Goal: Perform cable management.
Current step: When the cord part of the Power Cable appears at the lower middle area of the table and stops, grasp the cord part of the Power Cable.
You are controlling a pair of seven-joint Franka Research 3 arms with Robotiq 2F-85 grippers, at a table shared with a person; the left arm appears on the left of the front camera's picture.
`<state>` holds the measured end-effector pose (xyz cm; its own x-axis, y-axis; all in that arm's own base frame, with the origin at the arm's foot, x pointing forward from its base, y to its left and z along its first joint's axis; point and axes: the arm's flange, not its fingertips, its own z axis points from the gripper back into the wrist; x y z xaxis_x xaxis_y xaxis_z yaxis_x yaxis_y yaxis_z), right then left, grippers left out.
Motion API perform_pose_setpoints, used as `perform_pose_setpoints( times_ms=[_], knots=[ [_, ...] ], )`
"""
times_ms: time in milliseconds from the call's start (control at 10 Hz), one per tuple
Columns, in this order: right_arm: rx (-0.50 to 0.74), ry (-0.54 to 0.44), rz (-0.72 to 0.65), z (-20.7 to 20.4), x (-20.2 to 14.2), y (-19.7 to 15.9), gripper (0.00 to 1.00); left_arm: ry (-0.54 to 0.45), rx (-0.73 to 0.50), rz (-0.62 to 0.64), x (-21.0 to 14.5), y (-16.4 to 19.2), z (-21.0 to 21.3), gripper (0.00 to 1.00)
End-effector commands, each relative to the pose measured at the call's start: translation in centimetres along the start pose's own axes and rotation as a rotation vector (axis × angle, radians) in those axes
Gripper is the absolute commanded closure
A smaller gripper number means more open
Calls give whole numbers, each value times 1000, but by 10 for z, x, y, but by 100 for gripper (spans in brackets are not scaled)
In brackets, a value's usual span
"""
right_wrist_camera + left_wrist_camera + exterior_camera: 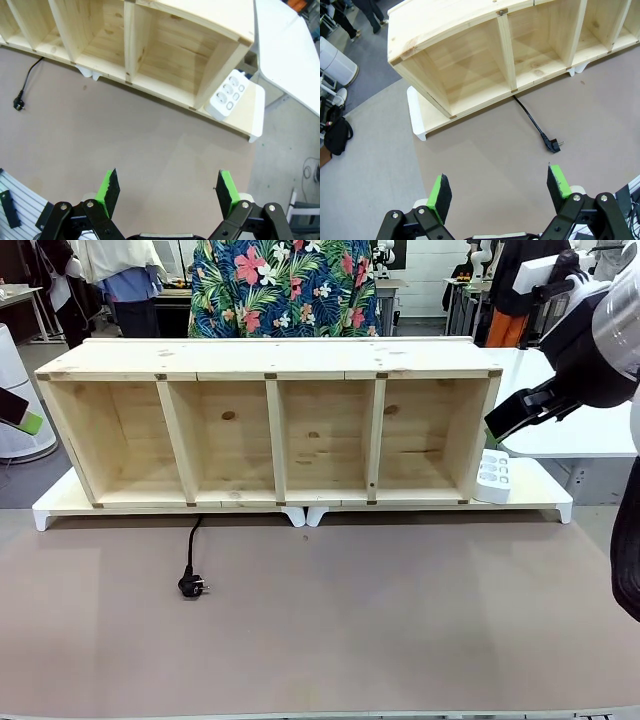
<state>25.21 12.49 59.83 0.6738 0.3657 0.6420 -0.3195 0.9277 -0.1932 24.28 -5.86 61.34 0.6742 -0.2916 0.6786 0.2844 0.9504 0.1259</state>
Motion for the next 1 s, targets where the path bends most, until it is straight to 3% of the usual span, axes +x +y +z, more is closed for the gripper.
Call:
perform_pose_setpoints(
  times_ms=[0,500,900],
  knots=[
    [6,5,-19,-2,15,17,0,-7,0,4,1,1,0,0],
    [-52,35,-115,-4,60,68,0,-7,0,4,1,1,0,0],
    [163,87,-197,-18,94,114,0,-7,0,4,1,1,0,0]
  ],
)
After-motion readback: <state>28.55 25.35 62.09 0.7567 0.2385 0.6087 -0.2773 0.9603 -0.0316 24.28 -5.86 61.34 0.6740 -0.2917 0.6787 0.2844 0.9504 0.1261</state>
